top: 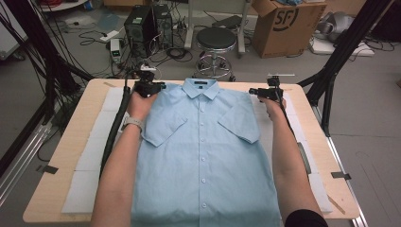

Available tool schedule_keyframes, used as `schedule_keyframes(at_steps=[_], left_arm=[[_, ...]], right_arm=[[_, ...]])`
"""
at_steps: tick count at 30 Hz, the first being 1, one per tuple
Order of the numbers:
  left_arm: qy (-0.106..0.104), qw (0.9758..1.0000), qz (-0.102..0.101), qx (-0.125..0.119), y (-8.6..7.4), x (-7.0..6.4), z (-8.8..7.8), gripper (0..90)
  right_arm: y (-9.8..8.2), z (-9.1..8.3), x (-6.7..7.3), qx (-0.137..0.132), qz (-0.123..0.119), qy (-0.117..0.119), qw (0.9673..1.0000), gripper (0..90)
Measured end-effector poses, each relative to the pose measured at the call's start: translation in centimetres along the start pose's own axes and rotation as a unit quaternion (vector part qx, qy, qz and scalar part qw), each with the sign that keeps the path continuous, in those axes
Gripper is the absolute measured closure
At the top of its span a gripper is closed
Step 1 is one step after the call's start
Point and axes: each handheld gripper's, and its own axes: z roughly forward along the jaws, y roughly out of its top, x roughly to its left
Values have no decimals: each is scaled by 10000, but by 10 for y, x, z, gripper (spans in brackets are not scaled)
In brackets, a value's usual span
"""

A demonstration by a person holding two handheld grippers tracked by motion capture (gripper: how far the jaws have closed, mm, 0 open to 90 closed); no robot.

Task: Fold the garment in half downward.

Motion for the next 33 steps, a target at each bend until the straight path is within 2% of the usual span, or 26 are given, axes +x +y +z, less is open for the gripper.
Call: schedule_keyframes(at_steps=[2,3,5,7,9,14,16,19,20,22,24,29,31,33], left_arm=[[3,10000,-36,-2,0,1,-1,881],[-7,10000,-32,3,0,1,-1,881],[3,10000,8,-1,0,1,-2,881],[39,10000,58,42,0,2,-3,881],[35,10000,4,24,0,4,-3,881],[45,10000,-8,33,-2,4,0,881],[55,10000,-27,70,-3,5,2,881],[73,9999,-41,106,-4,6,4,881],[70,9999,-52,95,-4,6,4,881],[-3,9999,-111,86,-4,7,4,881],[48,9999,-127,48,-3,6,3,883],[173,9998,-8,-99,6,4,-2,888],[146,9999,-67,31,12,5,-6,888],[16,9999,-101,-27,22,4,-13,888]], right_arm=[[1,5,4,42,-53,-17,10000,486],[2,8,5,172,-51,36,9998,492],[2,12,9,259,-169,-117,9995,541],[1,14,9,218,-166,-172,9995,572],[0,16,9,280,-193,-279,9990,606],[-3,20,7,350,-146,-131,9992,655],[-4,22,7,384,-169,-85,9991,704],[-6,25,8,429,-128,45,9990,814],[-6,24,9,429,-161,55,9989,878],[-4,23,10,423,-214,101,9988,887],[-1,19,11,402,-203,232,9987,891],[15,-1,18,116,-342,228,9991,894],[24,-10,24,-2,-392,207,9990,896],[33,-20,30,-90,-497,212,9985,896]])
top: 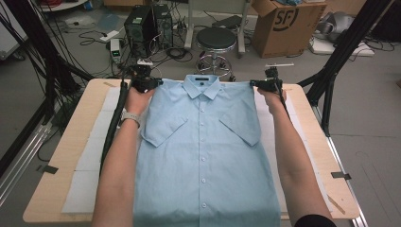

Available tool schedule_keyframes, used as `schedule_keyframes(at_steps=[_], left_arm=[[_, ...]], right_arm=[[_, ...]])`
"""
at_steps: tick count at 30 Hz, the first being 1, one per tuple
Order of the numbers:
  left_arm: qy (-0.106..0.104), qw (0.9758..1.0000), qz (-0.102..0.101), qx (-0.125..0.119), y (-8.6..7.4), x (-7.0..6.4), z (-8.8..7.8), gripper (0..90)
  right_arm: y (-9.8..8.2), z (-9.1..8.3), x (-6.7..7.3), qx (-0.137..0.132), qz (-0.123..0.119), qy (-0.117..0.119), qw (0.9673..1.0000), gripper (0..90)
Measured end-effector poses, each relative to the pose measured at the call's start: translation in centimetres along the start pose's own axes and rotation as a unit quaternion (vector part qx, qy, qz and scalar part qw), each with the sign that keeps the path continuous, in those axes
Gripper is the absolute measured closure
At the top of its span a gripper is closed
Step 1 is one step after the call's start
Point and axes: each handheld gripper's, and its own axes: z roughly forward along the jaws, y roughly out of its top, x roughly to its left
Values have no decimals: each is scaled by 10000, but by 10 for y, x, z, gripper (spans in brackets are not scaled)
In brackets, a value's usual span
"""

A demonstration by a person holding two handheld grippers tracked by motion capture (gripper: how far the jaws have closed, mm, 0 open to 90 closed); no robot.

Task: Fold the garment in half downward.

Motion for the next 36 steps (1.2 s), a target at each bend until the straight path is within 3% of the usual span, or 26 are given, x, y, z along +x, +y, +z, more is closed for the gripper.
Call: schedule_keyframes(at_steps=[3,5,7,11,18,21,24,26,29,30,33,35,36], left_arm=[[-13,9999,86,-146,16,-4,-9,888],[48,9999,126,-77,26,-6,-12,888],[65,9996,197,-176,35,-8,-16,888],[81,9993,292,-237,56,-12,-24,888],[259,9962,389,-740,92,-12,-42,889],[426,9931,516,-962,104,-8,-53,888],[663,9869,662,-1310,112,-7,-62,888],[655,9835,767,-1505,115,-7,-67,888],[587,9814,779,-1656,122,-9,-73,888],[592,9811,831,-1645,123,-11,-74,888],[534,9850,817,-1420,119,-13,-72,888],[410,9873,703,-1363,114,-13,-70,888],[414,9876,725,-1333,111,-14,-69,888]], right_arm=[[16,-13,11,-154,-37,8,9999,897],[28,-22,19,-283,-166,7,9995,898],[40,-32,25,-420,-268,-23,9988,898],[62,-46,34,-564,-417,-228,9973,898],[98,-69,47,-1069,-677,-359,9913,898],[110,-75,50,-1245,-762,-504,9880,898],[120,-82,54,-1568,-816,-552,9827,898],[127,-86,58,-1654,-924,-578,9802,898],[133,-92,63,-1893,-944,-553,9758,899],[133,-93,63,-1897,-921,-491,9763,899],[130,-93,65,-1692,-982,-422,9798,899],[125,-94,68,-1621,-997,-333,9812,899],[123,-95,69,-1560,-1005,-260,9823,899]])
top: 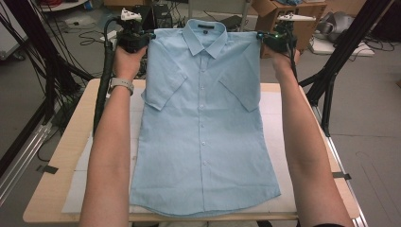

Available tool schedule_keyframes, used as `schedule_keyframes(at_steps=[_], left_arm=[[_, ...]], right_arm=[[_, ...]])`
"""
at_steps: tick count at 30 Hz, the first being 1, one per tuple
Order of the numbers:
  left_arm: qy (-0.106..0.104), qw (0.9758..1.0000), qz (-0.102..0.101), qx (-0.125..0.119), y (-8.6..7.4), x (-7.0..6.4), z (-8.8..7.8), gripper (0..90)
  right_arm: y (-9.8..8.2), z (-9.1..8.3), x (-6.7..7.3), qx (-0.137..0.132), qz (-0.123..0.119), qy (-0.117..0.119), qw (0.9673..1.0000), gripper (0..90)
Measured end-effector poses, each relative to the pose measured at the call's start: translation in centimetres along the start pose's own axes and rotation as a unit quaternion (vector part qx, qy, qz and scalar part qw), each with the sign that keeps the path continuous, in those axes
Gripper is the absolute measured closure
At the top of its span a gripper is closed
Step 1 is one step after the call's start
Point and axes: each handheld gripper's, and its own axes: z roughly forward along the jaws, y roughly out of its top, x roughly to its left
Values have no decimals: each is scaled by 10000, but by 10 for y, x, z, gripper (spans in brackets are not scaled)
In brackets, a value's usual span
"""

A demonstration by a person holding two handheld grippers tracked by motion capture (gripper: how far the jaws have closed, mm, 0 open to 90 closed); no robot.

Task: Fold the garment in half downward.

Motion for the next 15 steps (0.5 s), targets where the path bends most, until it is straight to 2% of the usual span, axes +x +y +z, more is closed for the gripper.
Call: schedule_keyframes(at_steps=[4,5,6,8,11,13,15], left_arm=[[-89,9997,-62,229,-8,-5,-4,888],[-125,9994,-18,323,-9,-8,-7,888],[-135,9996,25,266,-10,-11,-11,888],[-241,9995,-145,170,-11,-15,-17,888],[-311,9990,-28,326,-13,-22,-27,888],[-351,9991,-59,244,-18,-27,-37,887],[-355,9990,-21,285,-23,-31,-44,887]], right_arm=[[-5,-9,3,142,-49,148,9998,899],[-7,-11,4,145,-29,154,9998,899],[-9,-15,4,161,51,175,9997,899],[-12,-20,5,145,86,244,9996,899],[-18,-31,8,136,108,392,9991,899],[-22,-39,11,178,139,486,9986,898],[-27,-46,15,163,68,549,9983,898]])
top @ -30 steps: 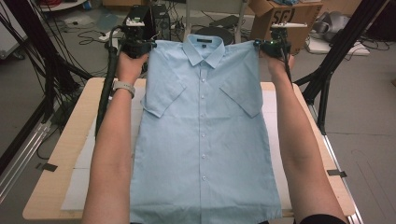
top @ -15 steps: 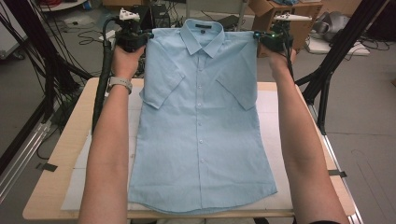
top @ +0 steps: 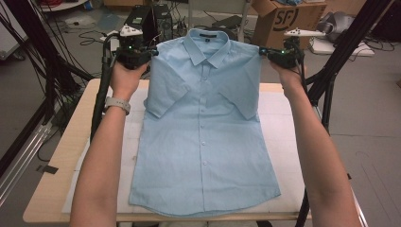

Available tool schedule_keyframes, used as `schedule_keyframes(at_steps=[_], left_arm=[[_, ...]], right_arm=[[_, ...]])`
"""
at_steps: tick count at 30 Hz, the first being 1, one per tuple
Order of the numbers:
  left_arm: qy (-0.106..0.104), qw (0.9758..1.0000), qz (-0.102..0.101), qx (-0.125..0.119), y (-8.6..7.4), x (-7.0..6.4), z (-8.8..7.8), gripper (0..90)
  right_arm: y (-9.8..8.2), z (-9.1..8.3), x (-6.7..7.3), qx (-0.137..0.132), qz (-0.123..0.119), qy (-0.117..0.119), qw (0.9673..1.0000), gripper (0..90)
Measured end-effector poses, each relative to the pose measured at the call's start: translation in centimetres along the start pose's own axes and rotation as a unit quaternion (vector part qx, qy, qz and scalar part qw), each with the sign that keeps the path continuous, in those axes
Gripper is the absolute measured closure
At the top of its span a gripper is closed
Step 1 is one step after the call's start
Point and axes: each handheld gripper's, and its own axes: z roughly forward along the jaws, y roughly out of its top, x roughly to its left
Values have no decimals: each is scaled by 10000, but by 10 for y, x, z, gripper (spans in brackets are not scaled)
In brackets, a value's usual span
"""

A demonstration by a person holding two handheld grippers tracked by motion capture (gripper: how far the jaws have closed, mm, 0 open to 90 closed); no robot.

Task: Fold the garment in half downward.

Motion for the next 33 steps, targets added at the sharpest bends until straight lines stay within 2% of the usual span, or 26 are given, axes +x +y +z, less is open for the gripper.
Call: schedule_keyframes(at_steps=[9,11,15,21,27,33], left_arm=[[-127,9999,14,39,-49,-33,-26,886],[-203,9998,-59,-56,-59,-39,-32,886],[-240,9997,-64,-65,-73,-47,-42,886],[-411,9988,-217,-155,-95,-58,-61,886],[-537,9979,-311,-186,-126,-72,-76,886],[-589,9973,-392,-179,-154,-82,-90,886]], right_arm=[[-37,-25,19,70,-4,336,9994,899],[-47,-31,24,133,-10,386,9992,899],[-62,-43,32,141,-68,498,9986,899],[-89,-67,43,105,-95,583,9982,899],[-120,-84,58,130,-224,757,9968,898],[-156,-101,70,95,-118,774,9969,899]])
